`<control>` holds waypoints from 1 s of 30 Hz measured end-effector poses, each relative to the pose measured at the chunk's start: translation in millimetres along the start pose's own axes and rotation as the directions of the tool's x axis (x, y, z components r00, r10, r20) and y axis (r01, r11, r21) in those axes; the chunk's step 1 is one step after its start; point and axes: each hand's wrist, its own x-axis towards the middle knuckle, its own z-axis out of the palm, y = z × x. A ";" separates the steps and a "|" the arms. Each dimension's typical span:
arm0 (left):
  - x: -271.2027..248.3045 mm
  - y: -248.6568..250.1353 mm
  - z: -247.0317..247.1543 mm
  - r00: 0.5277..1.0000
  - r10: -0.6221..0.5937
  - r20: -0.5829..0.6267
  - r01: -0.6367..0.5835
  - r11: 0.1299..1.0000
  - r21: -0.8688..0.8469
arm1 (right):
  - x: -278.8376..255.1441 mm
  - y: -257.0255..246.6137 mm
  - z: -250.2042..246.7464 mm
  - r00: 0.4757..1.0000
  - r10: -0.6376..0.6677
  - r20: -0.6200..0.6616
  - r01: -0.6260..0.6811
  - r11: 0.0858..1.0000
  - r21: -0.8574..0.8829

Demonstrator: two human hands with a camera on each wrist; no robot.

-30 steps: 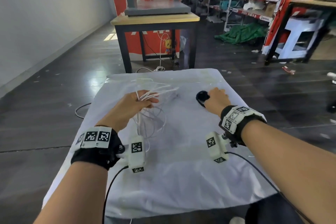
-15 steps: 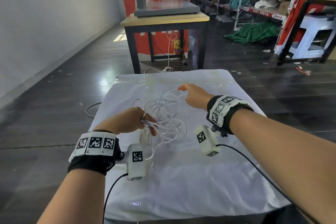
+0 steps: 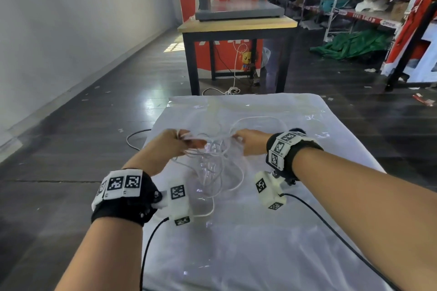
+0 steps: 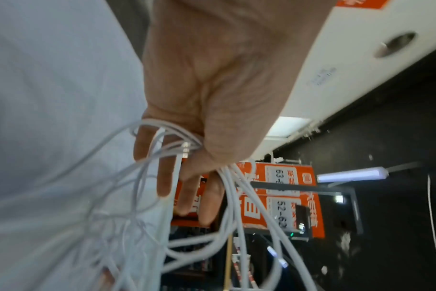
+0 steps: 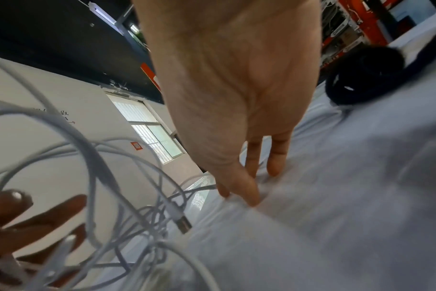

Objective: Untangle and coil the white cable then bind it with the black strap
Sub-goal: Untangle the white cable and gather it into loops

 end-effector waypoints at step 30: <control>-5.4 17.7 -6.4 0.995 0.071 -0.073 -0.102 0.659 -0.746 | 3.2 -6.2 -12.4 0.924 0.023 -0.382 0.045 0.985 0.168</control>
